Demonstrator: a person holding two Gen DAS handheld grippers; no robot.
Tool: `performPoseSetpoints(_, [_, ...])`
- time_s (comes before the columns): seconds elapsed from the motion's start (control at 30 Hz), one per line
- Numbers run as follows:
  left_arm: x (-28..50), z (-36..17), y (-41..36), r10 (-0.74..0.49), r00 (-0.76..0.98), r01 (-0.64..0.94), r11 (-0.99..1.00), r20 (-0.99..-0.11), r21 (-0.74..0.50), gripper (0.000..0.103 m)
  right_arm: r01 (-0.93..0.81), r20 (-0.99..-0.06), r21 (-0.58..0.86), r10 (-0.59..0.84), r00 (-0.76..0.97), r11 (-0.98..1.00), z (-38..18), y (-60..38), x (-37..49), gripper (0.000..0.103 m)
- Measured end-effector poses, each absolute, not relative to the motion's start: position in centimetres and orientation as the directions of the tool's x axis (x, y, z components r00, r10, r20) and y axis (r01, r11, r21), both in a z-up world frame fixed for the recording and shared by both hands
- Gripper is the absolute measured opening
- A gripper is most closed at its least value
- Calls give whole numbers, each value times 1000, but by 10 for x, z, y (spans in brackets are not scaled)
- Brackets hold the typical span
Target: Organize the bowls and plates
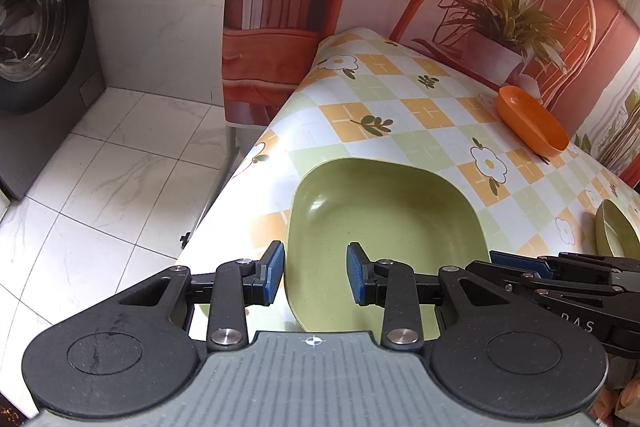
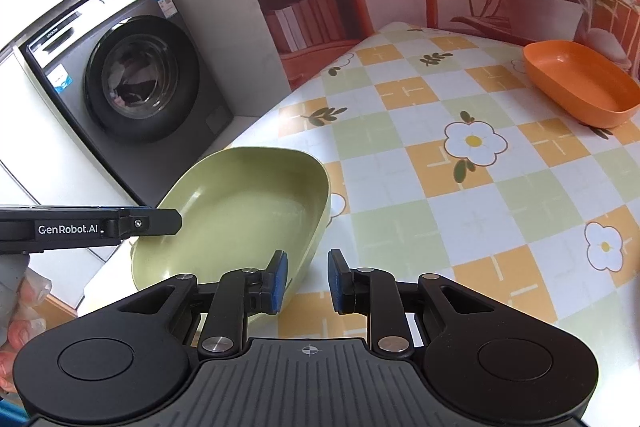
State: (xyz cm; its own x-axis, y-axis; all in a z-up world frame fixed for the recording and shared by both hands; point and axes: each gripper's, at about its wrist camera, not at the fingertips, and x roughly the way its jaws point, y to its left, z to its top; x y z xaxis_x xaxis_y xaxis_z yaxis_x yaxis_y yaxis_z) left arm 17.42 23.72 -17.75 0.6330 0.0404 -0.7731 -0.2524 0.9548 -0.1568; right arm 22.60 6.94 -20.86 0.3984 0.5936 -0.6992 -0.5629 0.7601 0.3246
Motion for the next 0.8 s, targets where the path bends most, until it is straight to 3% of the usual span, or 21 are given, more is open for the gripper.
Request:
performPoseSetpoints(0.3, [174,-184,236,43,617,-256,955,-786,-149,35,-563,-701,326,594,395,760,-210,71,227,20])
performPoseSetpoints(0.5, [173,-184,233,70,624,-250,962,-778,-114,21,-566,-699,327,597,393,757,-212,74,227,14])
performPoseSetpoints(0.8, [174,-183,229,57,627,-234,965,-777,-118,20,-538,-675,348,603,425,768,-205,63,226,13])
